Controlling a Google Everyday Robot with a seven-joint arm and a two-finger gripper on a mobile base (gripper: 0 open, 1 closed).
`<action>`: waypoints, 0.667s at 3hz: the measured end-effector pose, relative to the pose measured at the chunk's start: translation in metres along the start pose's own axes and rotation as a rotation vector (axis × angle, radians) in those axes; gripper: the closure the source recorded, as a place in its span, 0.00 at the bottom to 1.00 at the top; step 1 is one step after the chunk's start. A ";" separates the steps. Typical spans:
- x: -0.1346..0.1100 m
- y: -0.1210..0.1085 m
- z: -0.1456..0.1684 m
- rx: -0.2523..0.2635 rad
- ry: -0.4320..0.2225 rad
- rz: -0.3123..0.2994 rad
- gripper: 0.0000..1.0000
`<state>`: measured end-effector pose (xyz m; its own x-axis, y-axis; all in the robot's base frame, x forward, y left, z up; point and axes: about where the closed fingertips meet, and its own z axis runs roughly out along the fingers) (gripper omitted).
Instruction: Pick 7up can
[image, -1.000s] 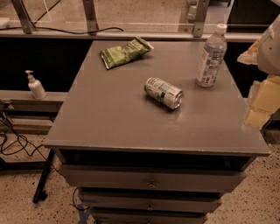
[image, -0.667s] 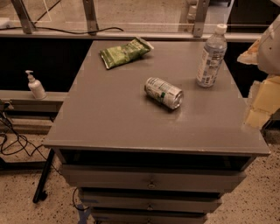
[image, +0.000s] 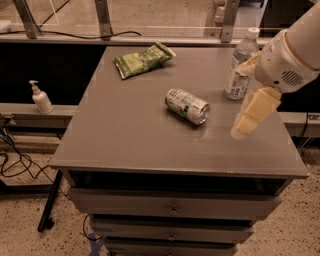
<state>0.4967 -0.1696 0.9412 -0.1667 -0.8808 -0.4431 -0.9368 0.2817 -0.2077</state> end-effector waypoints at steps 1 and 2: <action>-0.011 -0.017 0.039 -0.019 -0.092 0.025 0.00; -0.014 -0.033 0.072 -0.027 -0.161 0.083 0.00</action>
Offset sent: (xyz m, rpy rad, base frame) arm 0.0893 0.0393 -0.0782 0.2821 0.0206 -0.0768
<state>0.5526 -0.1390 0.8912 -0.1945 -0.7821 -0.5920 -0.9302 0.3385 -0.1417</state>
